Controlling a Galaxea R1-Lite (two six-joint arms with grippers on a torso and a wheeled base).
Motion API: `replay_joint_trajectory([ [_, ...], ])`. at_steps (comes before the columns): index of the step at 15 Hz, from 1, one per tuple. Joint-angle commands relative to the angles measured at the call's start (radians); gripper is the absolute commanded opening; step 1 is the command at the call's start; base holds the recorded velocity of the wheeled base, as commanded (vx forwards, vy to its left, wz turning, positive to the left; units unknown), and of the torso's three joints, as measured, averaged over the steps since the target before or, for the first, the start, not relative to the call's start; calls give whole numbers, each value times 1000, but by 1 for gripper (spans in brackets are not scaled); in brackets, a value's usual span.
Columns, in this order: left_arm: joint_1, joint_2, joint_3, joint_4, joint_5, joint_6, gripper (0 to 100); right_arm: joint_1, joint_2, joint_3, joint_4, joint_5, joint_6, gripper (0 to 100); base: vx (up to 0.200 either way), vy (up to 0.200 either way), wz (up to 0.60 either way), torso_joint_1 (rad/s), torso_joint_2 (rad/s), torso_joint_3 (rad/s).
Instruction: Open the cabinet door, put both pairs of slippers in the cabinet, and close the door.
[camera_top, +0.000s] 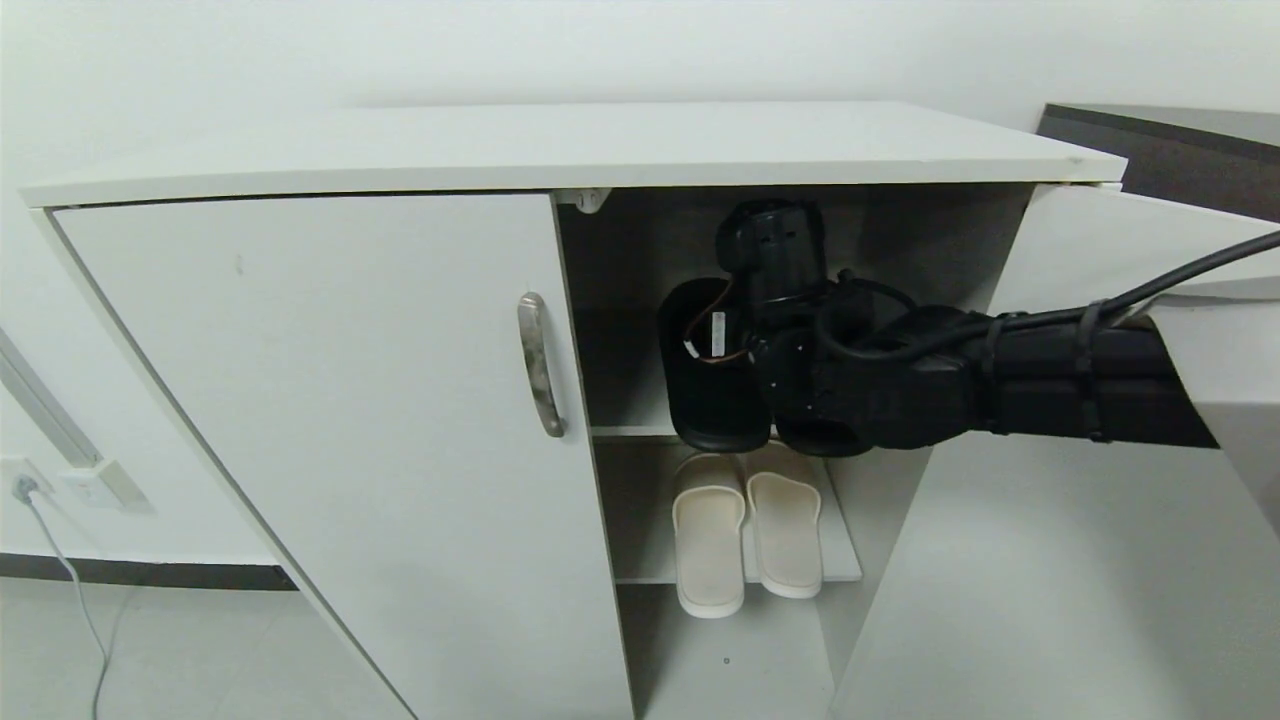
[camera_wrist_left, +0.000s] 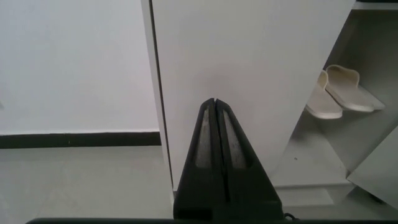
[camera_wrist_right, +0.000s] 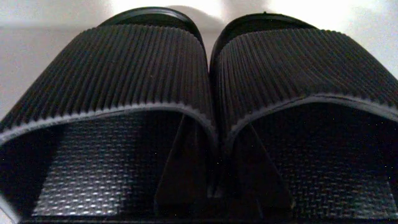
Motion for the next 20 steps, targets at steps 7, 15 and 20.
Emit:
replay_joint_trajectory([
  [7,0,0,0,0,1,-2,0,-29,115,-118,10,8,2,0,0,0,0,0,0,0],
  [15,0,0,0,0,1,-2,0,-25,78,-78,30,4,2,100,0,0,0,0,0,0],
  [20,0,0,0,0,0,-2,0,10,-22,40,20,-2,4,100,0,0,0,0,0,0],
])
